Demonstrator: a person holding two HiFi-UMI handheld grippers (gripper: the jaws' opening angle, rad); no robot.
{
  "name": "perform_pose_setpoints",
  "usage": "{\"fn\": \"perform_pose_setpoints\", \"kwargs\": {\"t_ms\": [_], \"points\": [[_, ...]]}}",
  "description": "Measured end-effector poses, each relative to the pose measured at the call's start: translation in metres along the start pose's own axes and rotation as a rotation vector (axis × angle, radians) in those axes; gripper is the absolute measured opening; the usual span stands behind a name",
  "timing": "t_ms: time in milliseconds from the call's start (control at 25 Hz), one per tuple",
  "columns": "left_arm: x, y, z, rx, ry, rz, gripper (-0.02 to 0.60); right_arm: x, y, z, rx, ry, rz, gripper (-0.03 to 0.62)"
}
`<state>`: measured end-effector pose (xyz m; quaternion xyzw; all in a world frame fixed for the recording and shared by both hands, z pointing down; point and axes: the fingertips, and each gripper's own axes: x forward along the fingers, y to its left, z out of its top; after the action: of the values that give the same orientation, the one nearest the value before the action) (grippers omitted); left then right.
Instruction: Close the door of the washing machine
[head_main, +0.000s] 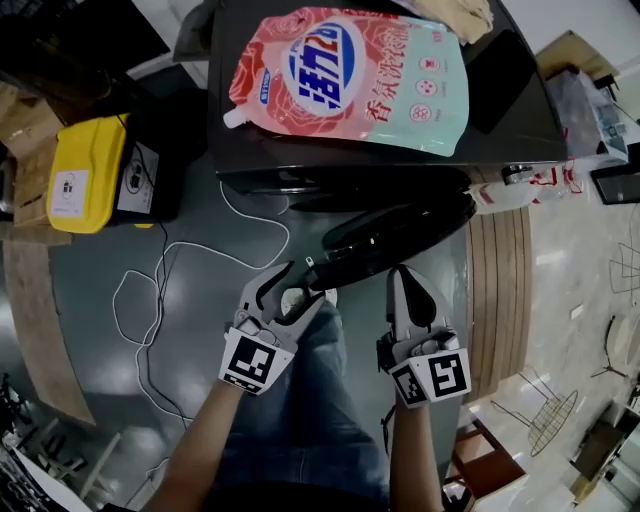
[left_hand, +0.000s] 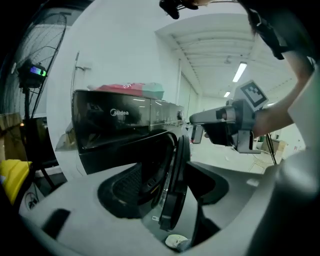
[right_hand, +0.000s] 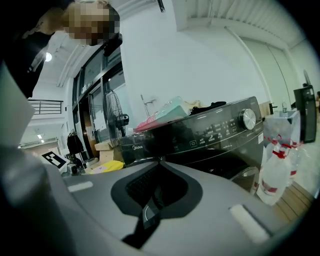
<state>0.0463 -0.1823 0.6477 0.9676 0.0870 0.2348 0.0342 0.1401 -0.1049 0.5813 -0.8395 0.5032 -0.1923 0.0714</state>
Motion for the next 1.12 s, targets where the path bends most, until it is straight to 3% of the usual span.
{"fn": "perform_pose_setpoints", "kwargs": {"t_ms": [280,640,760,920,1120], "points": [[0.023,-0.024,-0.058,0.032,0.077,-0.101,0.270,0.010,0.004,-0.025,-0.003,0.020,0.010,0.014],[0.059,-0.037,-0.102,0.081,0.144,-0.150,0.238,0.016,0.000,-0.049,0.000,0.050,0.009,0.012],[0.066,-0.041,-0.112,0.126,0.168,-0.152,0.193,0.016,-0.003,-0.050,-0.002,0.053,0.008,0.014],[0.071,-0.040,-0.118,0.111,0.176,-0.125,0.135,0.015,-0.006,-0.050,-0.005,0.056,0.009,0.012],[0.076,-0.043,-0.123,0.113,0.189,-0.125,0.120,0.014,-0.009,-0.050,-0.003,0.058,0.013,0.012]]}}
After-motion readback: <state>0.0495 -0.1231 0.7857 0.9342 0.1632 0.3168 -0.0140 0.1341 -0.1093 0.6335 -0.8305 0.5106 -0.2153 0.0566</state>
